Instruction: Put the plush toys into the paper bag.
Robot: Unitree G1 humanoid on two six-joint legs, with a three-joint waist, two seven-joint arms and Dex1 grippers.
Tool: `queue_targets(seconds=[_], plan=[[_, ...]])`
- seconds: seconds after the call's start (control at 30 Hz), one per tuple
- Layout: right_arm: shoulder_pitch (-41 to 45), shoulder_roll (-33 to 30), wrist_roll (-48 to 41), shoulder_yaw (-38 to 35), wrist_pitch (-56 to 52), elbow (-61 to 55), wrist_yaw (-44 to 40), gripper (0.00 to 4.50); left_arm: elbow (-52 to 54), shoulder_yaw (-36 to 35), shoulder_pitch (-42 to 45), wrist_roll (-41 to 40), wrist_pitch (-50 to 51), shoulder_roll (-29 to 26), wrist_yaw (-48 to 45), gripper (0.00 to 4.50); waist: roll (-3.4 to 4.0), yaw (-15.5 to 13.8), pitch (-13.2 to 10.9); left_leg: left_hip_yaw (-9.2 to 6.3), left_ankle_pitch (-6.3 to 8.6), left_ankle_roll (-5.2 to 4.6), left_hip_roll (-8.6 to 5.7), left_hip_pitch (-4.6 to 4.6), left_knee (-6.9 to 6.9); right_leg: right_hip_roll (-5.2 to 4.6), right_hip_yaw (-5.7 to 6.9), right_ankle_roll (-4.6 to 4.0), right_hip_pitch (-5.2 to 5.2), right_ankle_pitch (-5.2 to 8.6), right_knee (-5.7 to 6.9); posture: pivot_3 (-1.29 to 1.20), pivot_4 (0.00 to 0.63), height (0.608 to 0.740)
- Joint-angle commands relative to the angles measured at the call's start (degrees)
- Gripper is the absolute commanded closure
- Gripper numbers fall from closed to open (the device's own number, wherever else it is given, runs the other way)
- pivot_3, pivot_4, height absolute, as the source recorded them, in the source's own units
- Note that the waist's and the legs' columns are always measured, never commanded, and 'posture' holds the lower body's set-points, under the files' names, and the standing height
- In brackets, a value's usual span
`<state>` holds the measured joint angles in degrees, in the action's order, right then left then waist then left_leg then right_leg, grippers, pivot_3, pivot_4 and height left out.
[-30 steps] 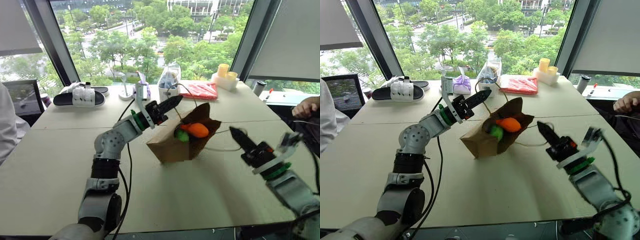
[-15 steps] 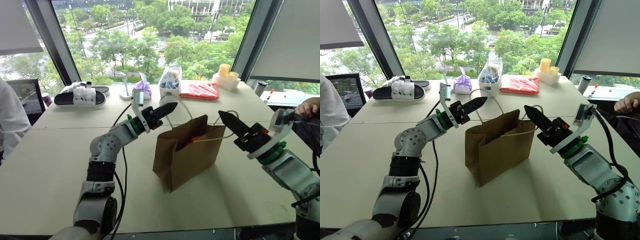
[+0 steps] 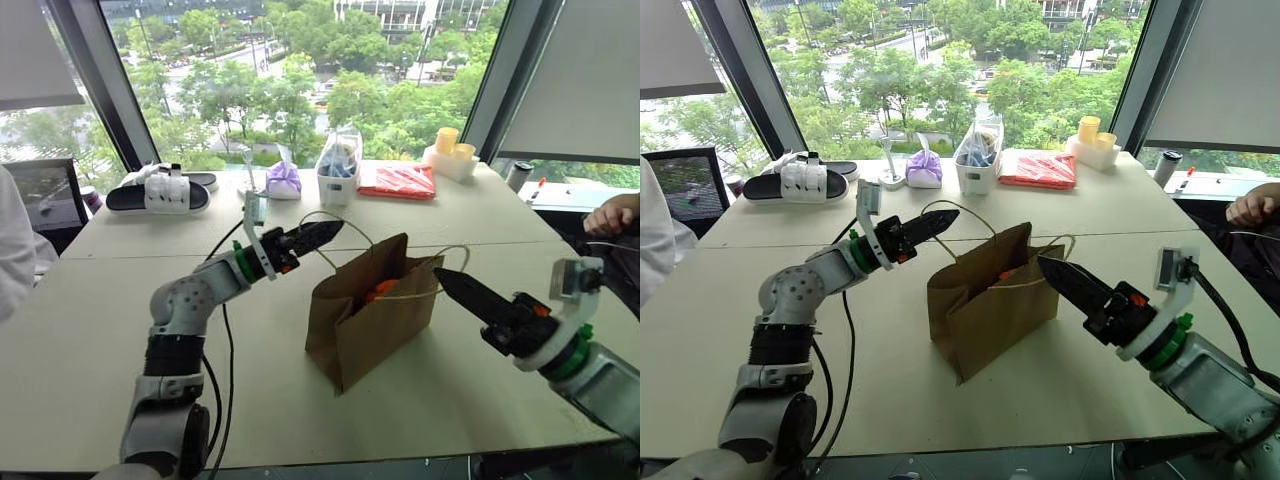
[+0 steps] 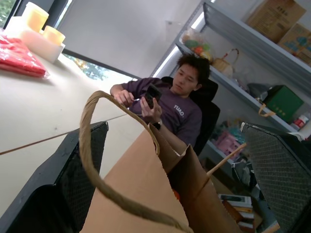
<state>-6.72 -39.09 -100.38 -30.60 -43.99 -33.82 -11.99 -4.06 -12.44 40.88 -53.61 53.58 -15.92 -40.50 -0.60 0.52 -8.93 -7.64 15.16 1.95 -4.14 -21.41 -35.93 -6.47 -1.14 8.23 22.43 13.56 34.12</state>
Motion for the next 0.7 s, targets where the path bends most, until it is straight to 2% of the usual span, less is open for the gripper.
queue_targets(seconds=[0.03,0.17,0.2,0.27,0.43,0.57,0.67,0.7], plan=[[-4.26,-1.16,-0.25,-2.18,-0.22,-1.23,-2.84,0.35,5.02,-2.43,-3.06,-4.34,3.85,-4.40,-2.14,0.00,0.00,0.06,0.00,0.00,0.00,0.00,0.00,0.01,0.00,0.00,0.00,0.00,-0.01,0.00,0.00,0.00,0.150,0.740],[-6.86,-1.34,2.83,0.35,-0.69,-1.16,-4.50,0.35,8.26,-3.18,-8.41,-6.43,6.48,-9.72,-3.83,0.00,0.01,0.18,0.00,-0.01,0.01,-0.02,0.04,0.05,0.04,0.00,-0.06,-0.02,0.04,0.01,0.02,0.00,0.150,0.740],[-6.86,-0.88,2.35,0.87,-0.37,-1.14,-4.56,0.59,8.78,-3.67,-9.69,-6.78,6.82,-10.71,-3.77,0.00,0.01,0.08,0.00,-0.02,0.01,-0.01,0.05,0.04,0.04,0.00,-0.07,-0.03,0.06,0.02,0.02,0.00,0.150,0.740],[-7.01,-0.36,2.25,1.59,0.01,-1.06,-4.98,1.15,9.64,-4.64,-11.67,-7.89,7.58,-12.02,-3.45,0.00,-0.01,-0.19,-0.01,-0.04,0.01,-0.01,0.06,0.02,0.04,-0.01,-0.08,-0.08,0.05,0.04,0.00,0.00,0.150,0.740],[-5.33,-0.07,1.94,2.12,1.37,-0.12,-4.80,3.65,13.09,-4.43,-16.41,-8.22,7.62,-13.63,-1.97,0.00,-0.05,-1.13,-0.02,-0.03,0.03,-0.02,0.05,0.01,0.03,-0.12,-0.10,-0.21,0.04,0.11,-0.04,0.00,0.150,0.740],[-2.97,-0.61,0.21,1.90,2.02,1.20,-4.00,3.65,12.53,-4.00,-15.29,-8.27,6.58,-11.81,-0.30,0.00,-0.12,-1.47,-0.03,-0.05,0.03,-0.02,0.06,-0.01,0.01,-0.16,-0.08,-0.24,0.00,0.13,-0.08,0.00,0.150,0.740],[-2.52,-0.58,-0.65,2.25,2.01,1.53,-3.54,2.78,12.42,-3.19,-14.49,-8.21,6.35,-10.99,0.00,0.00,-0.14,-1.38,-0.04,-0.06,0.03,-0.02,0.04,-0.02,0.03,-0.16,-0.07,-0.24,0.01,0.13,-0.10,0.00,0.150,0.740],[-2.45,-0.56,-0.64,2.29,2.05,1.53,-3.43,2.26,12.42,-3.02,-14.41,-8.13,6.34,-10.92,-0.10,0.00,-0.14,-1.31,-0.04,-0.04,0.03,-0.02,0.04,-0.02,0.04,-0.17,-0.07,-0.24,0.02,0.13,-0.09,0.00,0.150,0.740]])
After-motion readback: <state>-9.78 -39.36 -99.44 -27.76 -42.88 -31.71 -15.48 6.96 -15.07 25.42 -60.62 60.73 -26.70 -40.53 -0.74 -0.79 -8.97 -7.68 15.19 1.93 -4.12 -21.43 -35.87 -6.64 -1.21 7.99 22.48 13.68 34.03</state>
